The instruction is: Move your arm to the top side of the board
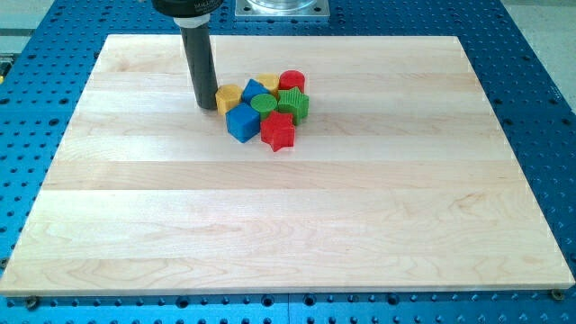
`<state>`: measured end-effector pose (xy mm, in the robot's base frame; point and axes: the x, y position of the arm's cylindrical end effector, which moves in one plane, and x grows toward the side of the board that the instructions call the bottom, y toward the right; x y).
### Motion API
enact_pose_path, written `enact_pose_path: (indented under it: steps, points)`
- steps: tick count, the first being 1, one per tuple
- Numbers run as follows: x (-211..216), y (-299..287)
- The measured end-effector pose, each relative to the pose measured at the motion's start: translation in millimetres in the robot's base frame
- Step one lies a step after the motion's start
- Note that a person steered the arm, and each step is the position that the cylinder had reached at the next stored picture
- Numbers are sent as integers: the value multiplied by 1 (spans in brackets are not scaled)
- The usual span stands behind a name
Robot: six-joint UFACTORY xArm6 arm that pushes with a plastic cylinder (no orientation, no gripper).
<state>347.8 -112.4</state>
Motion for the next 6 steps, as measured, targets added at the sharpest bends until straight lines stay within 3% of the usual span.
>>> enact_pose_path:
  steps: [6]
  points:
    - [-9, -4]
